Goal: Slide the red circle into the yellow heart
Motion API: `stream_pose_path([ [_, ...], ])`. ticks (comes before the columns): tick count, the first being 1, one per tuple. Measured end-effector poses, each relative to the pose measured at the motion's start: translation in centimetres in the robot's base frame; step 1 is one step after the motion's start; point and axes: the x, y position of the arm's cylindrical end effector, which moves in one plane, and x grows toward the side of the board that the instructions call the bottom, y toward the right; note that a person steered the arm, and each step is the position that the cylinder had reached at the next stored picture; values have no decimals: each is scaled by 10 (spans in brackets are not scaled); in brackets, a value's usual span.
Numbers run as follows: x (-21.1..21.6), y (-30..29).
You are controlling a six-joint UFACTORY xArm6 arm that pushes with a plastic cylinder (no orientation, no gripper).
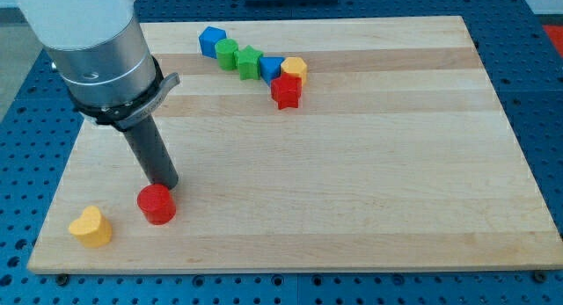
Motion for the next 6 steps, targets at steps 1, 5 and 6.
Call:
stream_pose_path([
  [1, 0, 25],
  [5, 34, -5],
  [6, 34, -27],
])
